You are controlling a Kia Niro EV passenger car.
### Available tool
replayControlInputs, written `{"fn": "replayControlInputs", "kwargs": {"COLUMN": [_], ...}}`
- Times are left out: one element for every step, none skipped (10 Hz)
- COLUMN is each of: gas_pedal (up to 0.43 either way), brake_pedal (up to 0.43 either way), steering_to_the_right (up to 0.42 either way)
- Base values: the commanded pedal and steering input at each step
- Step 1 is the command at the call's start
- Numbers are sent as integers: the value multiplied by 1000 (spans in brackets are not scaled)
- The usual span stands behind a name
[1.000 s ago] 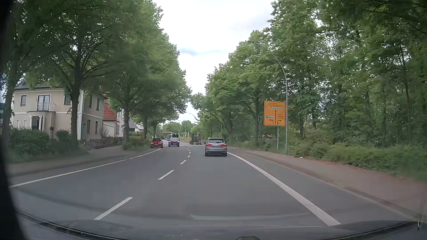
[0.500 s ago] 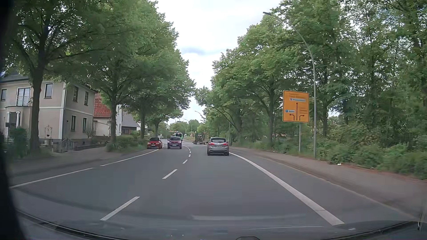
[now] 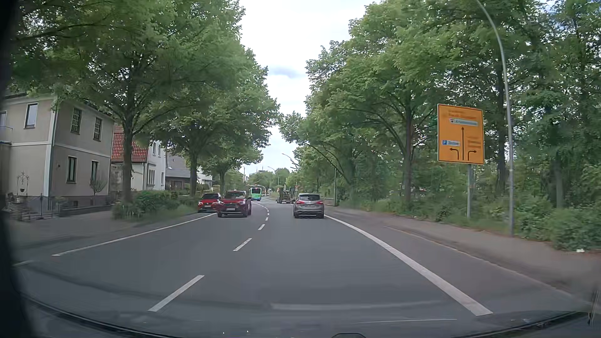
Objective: Follow the waypoints while adhering to traffic rules and regulations
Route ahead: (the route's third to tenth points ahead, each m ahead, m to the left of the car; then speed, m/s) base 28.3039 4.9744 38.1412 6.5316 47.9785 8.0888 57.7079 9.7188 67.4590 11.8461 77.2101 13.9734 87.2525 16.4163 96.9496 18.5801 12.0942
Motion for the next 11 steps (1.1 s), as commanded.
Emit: {"fn": "replayControlInputs", "kwargs": {"gas_pedal": [169, 169, 169, 169, 169, 169, 169, 169, 169, 169, 169], "brake_pedal": [0, 0, 0, 0, 0, 0, 0, 0, 0, 0, 0], "steering_to_the_right": [-21, -21, -21, -21, -21, -21, -21, -21, -21, -21, -21]}}
